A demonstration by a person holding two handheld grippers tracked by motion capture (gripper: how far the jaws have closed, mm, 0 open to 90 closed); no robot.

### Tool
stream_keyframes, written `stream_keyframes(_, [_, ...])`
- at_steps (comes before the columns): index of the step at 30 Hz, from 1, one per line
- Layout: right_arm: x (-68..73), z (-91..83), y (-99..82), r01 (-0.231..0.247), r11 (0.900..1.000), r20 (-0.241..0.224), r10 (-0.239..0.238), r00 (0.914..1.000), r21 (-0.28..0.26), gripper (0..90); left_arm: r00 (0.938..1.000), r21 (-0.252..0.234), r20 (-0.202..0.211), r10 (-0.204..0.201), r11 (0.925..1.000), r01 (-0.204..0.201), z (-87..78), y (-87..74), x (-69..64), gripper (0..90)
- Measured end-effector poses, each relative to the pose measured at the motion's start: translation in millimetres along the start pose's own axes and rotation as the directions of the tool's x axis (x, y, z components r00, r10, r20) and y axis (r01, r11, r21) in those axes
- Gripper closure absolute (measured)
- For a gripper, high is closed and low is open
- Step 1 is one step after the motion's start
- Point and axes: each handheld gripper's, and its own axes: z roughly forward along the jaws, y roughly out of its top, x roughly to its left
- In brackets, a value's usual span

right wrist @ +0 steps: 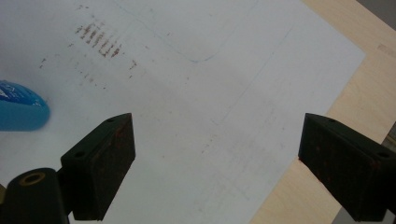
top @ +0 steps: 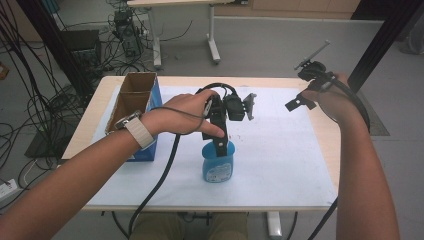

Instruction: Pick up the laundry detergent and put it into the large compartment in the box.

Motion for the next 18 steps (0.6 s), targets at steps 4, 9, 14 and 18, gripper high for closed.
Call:
stream_keyframes(4, [0.2,0.2,0.6,0.001,1.0,0.0,-0.001,1.0,0.002,10.8,1.0,-0.002,0.001,-0.002,1.0,0.002,0.0,-0.7,0.5,6.9])
stream_keyframes(9, [0.5,0.3,0.9,0.001,1.0,0.0,-0.001,1.0,0.001,10.8,1.0,-0.002,-0.001,-0.005,1.0,0.005,0.2,-1.3,0.6,6.9])
stream_keyframes(14, [0.6,0.8,0.8,0.0,1.0,-0.002,0.0,1.0,0.001,10.8,1.0,-0.001,0.0,-0.008,1.0,0.008,0.4,-1.7,1.5,6.9])
stream_keyframes(18, [0.4,1.1,0.6,0.0,1.0,-0.002,0.0,1.0,0.001,10.8,1.0,0.001,0.002,-0.009,1.0,0.009,1.7,-1.3,1.9,6.9])
